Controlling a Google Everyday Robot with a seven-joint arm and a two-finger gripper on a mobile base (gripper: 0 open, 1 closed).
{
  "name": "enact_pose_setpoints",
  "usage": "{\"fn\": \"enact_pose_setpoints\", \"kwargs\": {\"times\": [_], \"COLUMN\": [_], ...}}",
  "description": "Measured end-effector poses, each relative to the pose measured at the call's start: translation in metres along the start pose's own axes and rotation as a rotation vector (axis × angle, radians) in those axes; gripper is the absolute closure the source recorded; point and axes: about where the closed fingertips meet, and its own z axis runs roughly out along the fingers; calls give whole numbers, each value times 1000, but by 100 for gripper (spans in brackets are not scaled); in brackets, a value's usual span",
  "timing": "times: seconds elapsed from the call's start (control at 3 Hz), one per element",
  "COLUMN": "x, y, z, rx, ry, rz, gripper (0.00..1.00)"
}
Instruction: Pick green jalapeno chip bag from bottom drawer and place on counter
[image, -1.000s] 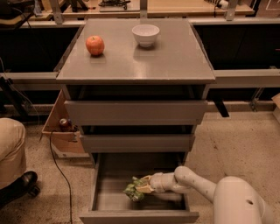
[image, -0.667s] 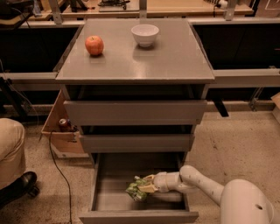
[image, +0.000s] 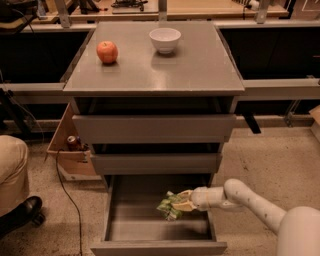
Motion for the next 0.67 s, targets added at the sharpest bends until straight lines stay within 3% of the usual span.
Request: {"fn": "enact_pose_setpoints", "kwargs": {"times": [0.33,0.67], "x": [-24,-24], "y": [-2,-2], "z": [-39,-40], "rx": [54,54], "ry": [-12,-13], "rz": [-12,-12], "gripper": [100,100]}}
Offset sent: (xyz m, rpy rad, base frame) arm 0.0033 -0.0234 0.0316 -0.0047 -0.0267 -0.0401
